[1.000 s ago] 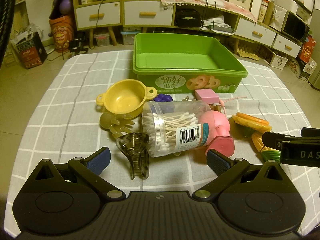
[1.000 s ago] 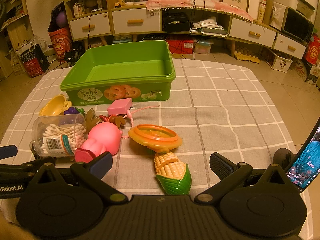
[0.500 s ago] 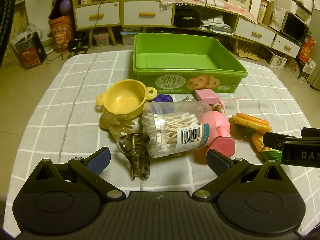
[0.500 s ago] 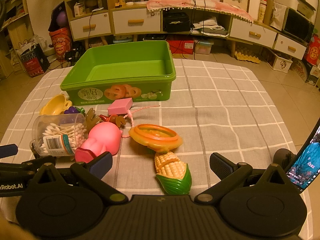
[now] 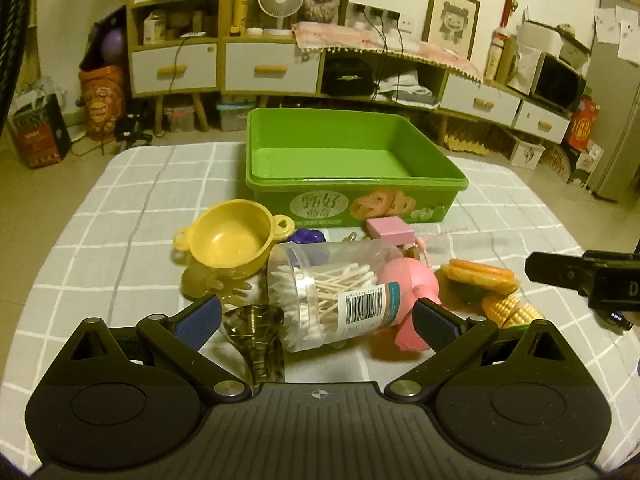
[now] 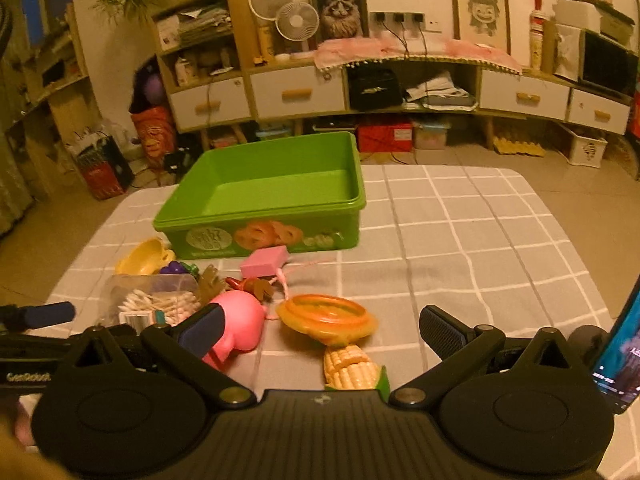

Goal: Organize rigid objects
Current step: 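Grasp the clear cotton-swab jar with the left tool while the right tool grasps the orange ring toy, then carry the jar with the left tool while the right tool carries the ring over the green bin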

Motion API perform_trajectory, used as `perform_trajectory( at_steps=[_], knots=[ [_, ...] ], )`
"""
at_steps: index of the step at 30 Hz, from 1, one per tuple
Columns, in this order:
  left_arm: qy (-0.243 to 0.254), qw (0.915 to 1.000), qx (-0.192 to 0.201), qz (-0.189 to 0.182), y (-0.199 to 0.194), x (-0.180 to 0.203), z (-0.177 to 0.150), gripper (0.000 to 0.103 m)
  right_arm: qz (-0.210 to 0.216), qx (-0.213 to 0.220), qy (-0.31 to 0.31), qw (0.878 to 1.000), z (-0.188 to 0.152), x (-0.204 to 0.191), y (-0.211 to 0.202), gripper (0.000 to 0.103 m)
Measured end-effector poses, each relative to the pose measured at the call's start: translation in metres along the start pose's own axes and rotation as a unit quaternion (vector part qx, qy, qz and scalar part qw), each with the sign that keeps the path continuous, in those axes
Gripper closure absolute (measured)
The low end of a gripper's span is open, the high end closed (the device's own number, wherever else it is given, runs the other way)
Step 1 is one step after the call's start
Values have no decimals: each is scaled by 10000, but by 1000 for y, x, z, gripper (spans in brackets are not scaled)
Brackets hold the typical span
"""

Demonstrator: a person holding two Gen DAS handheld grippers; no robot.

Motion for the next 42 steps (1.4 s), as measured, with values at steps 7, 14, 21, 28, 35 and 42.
perform_trajectory(
  at_steps=[7, 14, 21, 28, 35, 42],
  knots=[
    [69, 9997, 201, 69, 6, 15, -1, 3, 85, -393, 38, 9992, -9, 10, 16, 10],
    [69, 9984, 399, 385, 16, 29, -5, 3, 285, -707, 590, 9953, -14, 28, 38, 10],
    [-131, 9961, 558, 667, 24, 32, -3, 4, 495, -690, 798, 9932, -3, 26, 60, 11],
    [-95, 9949, 646, 763, 29, 34, -9, 9, 492, -893, 871, 9910, -2, 24, 82, 12],
    [-59, 9946, 732, 729, 28, 35, -11, 15, 402, -968, 878, 9906, -4, 22, 90, 19],
    [-104, 9948, 750, 680, 27, 32, -11, 16, 478, -989, 1023, 9887, -6, 25, 94, 41]
  ],
)
Point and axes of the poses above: each gripper's, at about its wrist camera, not at the fingertips, and y roughly the way its jaws point, x to its right, z to its top, the point moved 1 cm from there along y, roughly the way its jaws point, and after that the axes turned 7 degrees about -y, right-handed, at the moved point
